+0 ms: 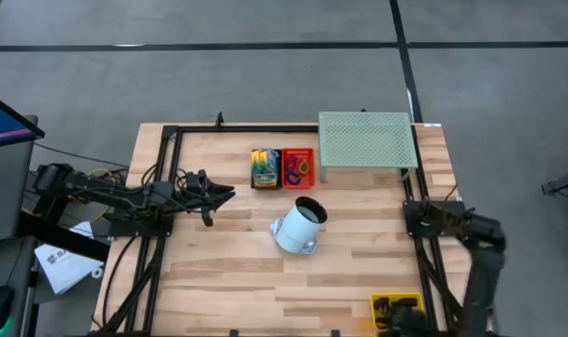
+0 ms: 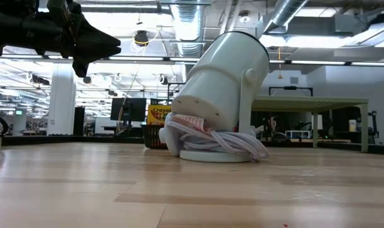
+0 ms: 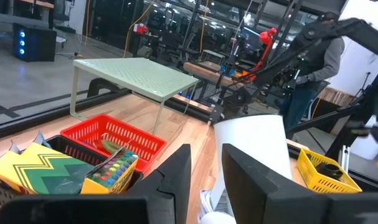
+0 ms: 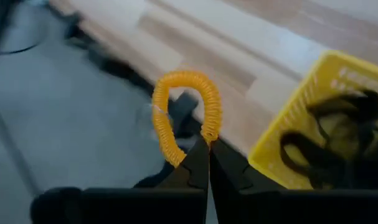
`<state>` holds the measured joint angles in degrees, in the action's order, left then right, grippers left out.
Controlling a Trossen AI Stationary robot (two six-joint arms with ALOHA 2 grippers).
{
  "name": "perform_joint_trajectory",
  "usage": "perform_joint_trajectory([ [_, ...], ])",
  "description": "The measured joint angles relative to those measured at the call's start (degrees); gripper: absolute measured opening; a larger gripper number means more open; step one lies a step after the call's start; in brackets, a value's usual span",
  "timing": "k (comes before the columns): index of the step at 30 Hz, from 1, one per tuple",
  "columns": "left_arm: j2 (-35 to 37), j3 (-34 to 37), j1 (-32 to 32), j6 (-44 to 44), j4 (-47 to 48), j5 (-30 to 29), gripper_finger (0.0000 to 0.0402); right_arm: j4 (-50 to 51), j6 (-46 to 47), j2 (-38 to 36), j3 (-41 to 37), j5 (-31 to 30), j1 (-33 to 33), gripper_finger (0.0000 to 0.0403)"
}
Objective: Pick & Place Office Desk Supplies
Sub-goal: Put the yellow spring rubber band into the red bin
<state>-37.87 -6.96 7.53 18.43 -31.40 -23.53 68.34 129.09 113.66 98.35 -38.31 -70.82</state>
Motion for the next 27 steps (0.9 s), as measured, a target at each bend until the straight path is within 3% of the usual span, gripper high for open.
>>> perform_joint_trajectory([
  [6, -0.01, 0.0, -1.64, -0.1, 0.86, 1.5, 0.0085, 5.11, -4.65, -10.08, -3.77, -12.57, 0.58, 0.0],
  [9, 0.0, 0.0, -3.07, -0.17, 1.05, 3.01, 0.0085, 5.05, -14.64, -15.47, -7.86, -14.36, 4.7, 0.0],
  [13, 0.0, 0.0, -4.16, -0.15, 1.1, 3.94, 0.0085, 1.76, -26.38, -25.4, -16.82, -21.64, 11.65, 0.0],
  [18, 0.0, 0.0, -4.2, -0.15, 1.37, 3.93, 0.0085, -11.61, -46.74, -41.28, -30.16, -24.43, 20.21, 0.0],
  [21, 0.0, 0.0, -4.2, -0.15, 1.82, 3.93, 0.0085, -27.52, -64.97, -50.58, -39.03, -20.6, 27.81, 0.0],
  [24, 0.0, 0.0, -4.19, -0.15, 2.12, 3.93, 0.0085, -46.78, -81.58, -57.64, -48.75, -8.64, 37.34, 0.0],
  [27, -0.01, 0.0, -4.2, -0.15, 2.1, 3.93, 0.0085, -59.2, -89.43, -61.21, -56.13, 3.18, 47.81, 0.0],
])
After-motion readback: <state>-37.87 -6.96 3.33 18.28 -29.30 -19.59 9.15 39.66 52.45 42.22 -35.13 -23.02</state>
